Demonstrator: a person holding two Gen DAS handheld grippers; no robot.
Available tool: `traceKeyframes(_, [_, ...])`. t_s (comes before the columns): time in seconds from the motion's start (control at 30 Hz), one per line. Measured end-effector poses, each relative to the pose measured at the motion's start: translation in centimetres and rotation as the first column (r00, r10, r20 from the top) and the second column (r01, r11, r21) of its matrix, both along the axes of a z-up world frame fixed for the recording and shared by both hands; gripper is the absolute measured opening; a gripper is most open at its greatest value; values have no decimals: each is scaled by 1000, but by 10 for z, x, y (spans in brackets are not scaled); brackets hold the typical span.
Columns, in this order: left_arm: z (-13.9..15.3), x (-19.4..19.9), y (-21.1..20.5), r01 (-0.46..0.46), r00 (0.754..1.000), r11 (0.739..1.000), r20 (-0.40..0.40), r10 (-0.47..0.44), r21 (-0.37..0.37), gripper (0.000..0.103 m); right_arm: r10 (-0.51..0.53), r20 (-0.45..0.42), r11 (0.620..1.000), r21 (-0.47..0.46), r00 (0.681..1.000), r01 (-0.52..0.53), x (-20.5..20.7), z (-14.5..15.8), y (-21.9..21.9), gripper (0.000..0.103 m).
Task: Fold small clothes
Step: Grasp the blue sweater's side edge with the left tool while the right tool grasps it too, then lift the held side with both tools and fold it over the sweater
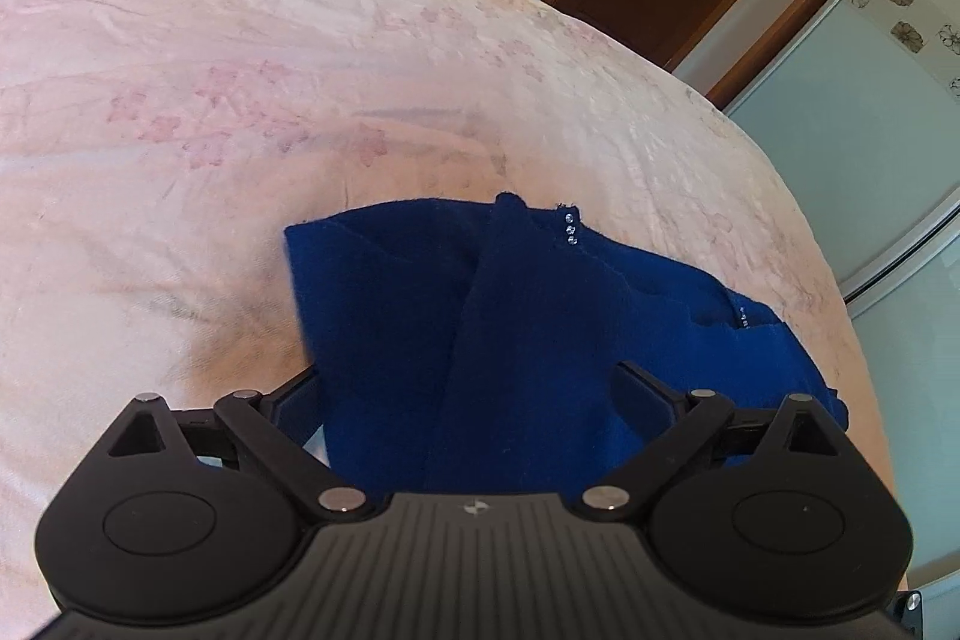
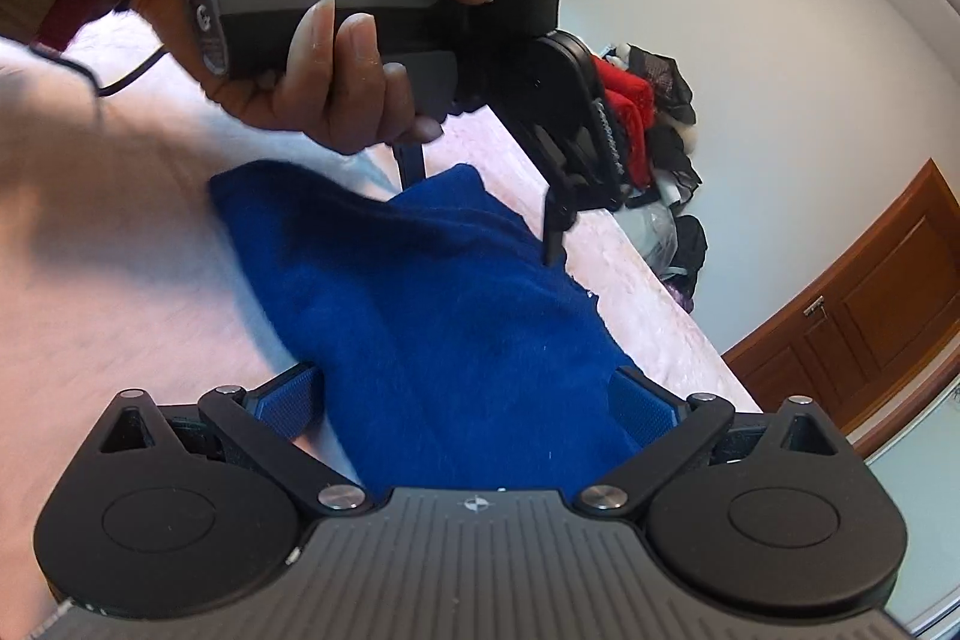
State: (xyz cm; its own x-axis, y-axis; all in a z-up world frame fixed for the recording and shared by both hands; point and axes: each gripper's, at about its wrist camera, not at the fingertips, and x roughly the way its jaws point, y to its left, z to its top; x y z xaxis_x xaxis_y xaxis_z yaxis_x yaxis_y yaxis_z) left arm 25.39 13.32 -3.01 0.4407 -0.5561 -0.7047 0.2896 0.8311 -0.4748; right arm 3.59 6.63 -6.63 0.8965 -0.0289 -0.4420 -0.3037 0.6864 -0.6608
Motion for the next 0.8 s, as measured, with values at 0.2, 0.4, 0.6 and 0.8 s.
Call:
traceKeyframes(0.2, [-1,9,-16,24,999,1000,38,-24,1,98,1,22,1000,11,1000,-1,12,-4,7,90])
traceKeyframes(0.4, [-3,16,-20,-21,999,1000,49,21,-2,66,41,19,999,-10,999,-41,9,-12,20,50])
traceKeyframes(0.6, [-2,17,-21,-60,997,996,44,57,73,17,93,11,995,-26,996,-93,-4,-20,27,20])
traceKeyframes(0.8, [9,9,-27,-108,993,988,56,102,114,11,104,-6,992,66,995,-104,-4,-7,14,11])
